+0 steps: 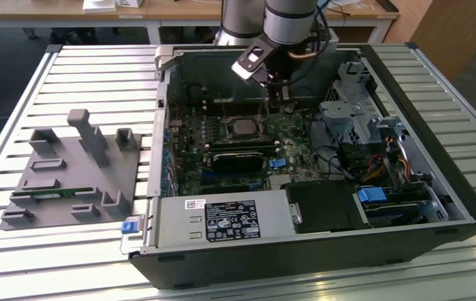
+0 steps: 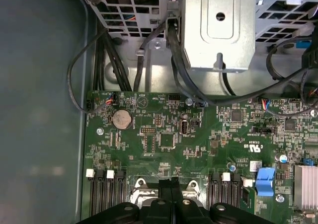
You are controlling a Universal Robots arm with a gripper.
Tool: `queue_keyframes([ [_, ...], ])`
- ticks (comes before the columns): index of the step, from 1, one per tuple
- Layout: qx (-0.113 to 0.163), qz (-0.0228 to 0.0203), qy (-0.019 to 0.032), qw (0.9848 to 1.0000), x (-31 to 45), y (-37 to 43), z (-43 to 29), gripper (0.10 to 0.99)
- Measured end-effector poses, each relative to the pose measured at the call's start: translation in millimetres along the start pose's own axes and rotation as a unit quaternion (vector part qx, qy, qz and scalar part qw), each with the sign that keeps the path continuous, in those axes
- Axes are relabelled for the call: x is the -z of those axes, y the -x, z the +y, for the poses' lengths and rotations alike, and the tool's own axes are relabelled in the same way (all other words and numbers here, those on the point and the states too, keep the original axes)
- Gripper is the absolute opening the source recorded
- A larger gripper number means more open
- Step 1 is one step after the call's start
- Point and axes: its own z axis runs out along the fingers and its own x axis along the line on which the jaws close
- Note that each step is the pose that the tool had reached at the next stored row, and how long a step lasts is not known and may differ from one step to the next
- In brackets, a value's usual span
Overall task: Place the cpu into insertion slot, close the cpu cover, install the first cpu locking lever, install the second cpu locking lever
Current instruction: 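Close the cpu cover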
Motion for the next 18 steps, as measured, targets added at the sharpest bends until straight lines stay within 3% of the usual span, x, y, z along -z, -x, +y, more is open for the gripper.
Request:
queue_keyframes([
  [18,0.0,0.0,0.0,1.0,-3.6,-0.1,-11.3,0.106],
])
